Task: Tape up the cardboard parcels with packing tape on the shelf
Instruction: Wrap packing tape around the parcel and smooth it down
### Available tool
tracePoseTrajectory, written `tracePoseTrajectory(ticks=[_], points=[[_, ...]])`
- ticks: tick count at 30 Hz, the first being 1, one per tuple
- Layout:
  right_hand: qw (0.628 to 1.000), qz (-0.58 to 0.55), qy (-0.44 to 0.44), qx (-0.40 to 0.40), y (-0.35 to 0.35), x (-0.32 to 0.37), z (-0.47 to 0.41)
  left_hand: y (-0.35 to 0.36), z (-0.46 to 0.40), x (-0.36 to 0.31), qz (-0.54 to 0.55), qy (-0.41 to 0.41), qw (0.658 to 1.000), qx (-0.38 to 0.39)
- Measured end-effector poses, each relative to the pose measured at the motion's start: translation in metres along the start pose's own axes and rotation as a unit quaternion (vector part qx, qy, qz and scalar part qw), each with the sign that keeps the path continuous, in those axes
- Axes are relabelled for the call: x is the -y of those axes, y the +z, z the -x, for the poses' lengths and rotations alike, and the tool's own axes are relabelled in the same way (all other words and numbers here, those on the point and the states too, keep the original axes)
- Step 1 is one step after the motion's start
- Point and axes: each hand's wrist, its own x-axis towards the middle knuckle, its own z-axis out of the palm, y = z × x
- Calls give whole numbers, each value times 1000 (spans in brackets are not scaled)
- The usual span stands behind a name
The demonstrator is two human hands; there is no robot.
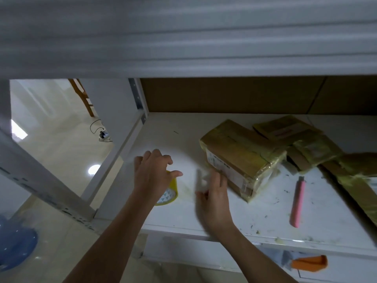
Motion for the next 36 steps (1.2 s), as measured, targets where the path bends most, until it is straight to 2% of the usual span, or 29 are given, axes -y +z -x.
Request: tracePoseTrajectory(ticks=[1,3,5,7,10,12,14,17,18,20,22,25,28,31,36], points=[[1000,9,-28,1,-7,2,4,1,1,-5,0,20,999,-35],[993,22,-110,-23,-27,4,14,2,3,-16,78,47,992,-88],[979,34,-190,-69,-53,6,22,5,5,-31,210,57,972,-94],[962,34,-232,-138,-81,4,25,11,9,-51,294,44,952,-74],[942,24,-216,-255,-118,-11,14,20,20,-83,406,3,913,-26],[940,12,-174,-293,-140,-24,-1,28,29,-101,456,-10,889,-42],[959,-10,-130,-251,-161,-34,-19,34,34,-115,494,-23,867,-63],[991,-61,-72,-94,-178,-46,-35,32,37,-130,600,-27,799,-36],[993,-66,-71,-70,-180,-48,-32,30,37,-133,630,-21,776,-23],[992,-45,-94,-72,-179,-49,-21,25,38,-134,667,-10,745,9],[989,-28,-112,-88,-177,-53,-10,26,41,-132,656,3,754,39],[991,-40,-92,-92,-178,-63,-11,25,50,-139,627,26,775,79],[991,-41,-99,-78,-182,-65,-14,18,55,-147,630,26,774,58],[990,-45,-113,-65,-179,-62,-7,14,58,-145,601,25,799,24],[995,12,-76,-70,-172,-60,-8,15,62,-149,568,8,823,19]])
